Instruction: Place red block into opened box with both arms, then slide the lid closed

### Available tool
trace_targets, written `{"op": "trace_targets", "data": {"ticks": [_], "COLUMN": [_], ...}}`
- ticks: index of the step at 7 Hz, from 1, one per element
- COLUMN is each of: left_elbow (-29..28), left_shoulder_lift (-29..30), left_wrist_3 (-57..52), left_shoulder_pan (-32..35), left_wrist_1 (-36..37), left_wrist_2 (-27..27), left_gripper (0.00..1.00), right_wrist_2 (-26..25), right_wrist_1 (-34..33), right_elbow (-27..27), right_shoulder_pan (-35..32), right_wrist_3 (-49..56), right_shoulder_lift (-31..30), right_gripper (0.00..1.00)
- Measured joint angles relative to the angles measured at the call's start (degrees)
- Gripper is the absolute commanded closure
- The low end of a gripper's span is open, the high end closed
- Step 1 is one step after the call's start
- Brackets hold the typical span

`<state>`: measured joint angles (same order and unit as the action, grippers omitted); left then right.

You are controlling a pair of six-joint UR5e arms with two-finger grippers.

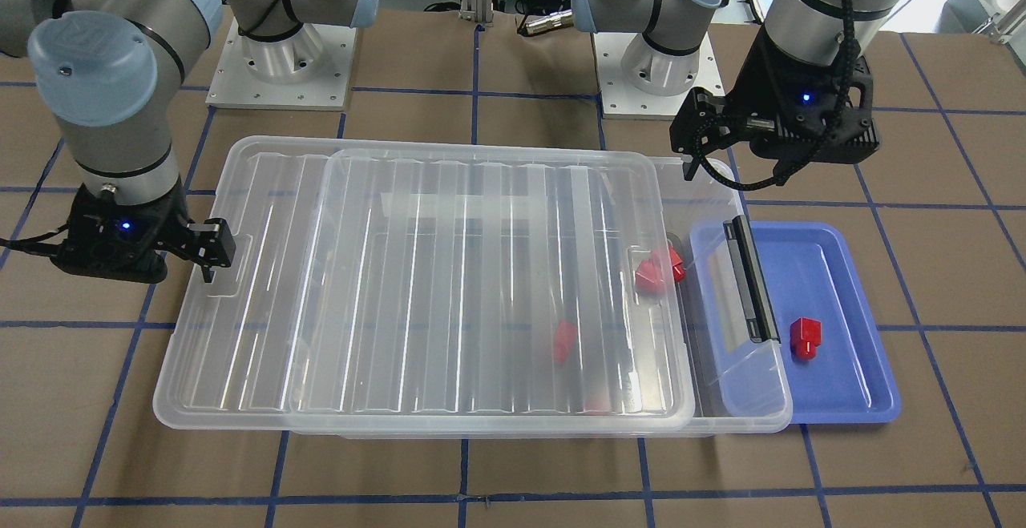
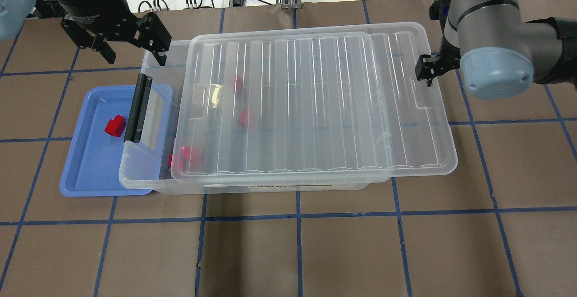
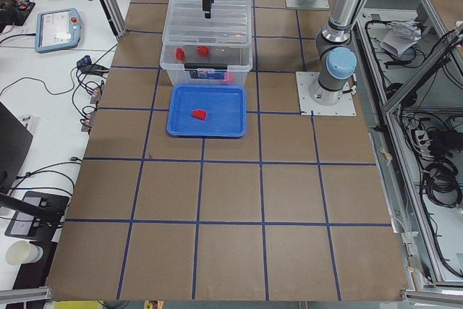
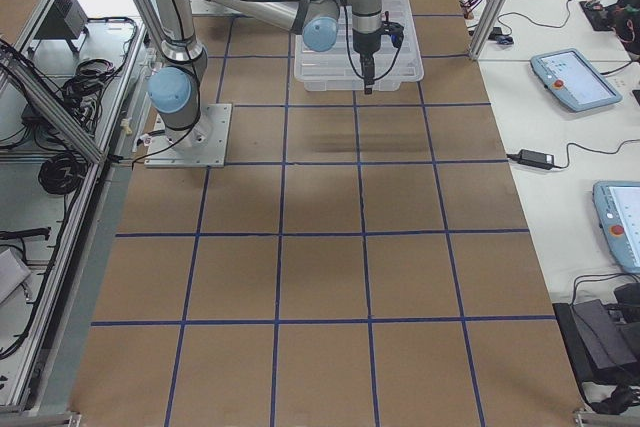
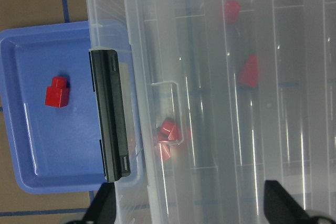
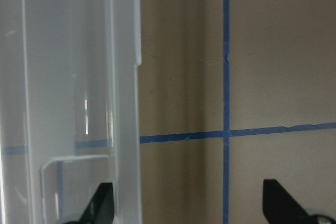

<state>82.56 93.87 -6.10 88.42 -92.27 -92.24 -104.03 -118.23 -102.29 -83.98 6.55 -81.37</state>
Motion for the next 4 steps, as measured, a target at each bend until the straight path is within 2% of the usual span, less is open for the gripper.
{"op": "trace_targets", "data": {"ticks": [4], "left_elbow": [-0.01], "left_shoulder_lift": [0.00], "left_wrist_3": [0.01], "left_shoulder_pan": [-0.05], "left_wrist_1": [-0.03], "left_wrist_2": [0.00], "left_gripper": [0.00], "right_wrist_2": [-0.66], "right_wrist_1": [0.32], "right_elbow": [-0.33], "right_shoulder_pan": [7.25], "right_wrist_3": [5.94], "right_shoulder_lift": [-0.49], "right_gripper": [0.00]}}
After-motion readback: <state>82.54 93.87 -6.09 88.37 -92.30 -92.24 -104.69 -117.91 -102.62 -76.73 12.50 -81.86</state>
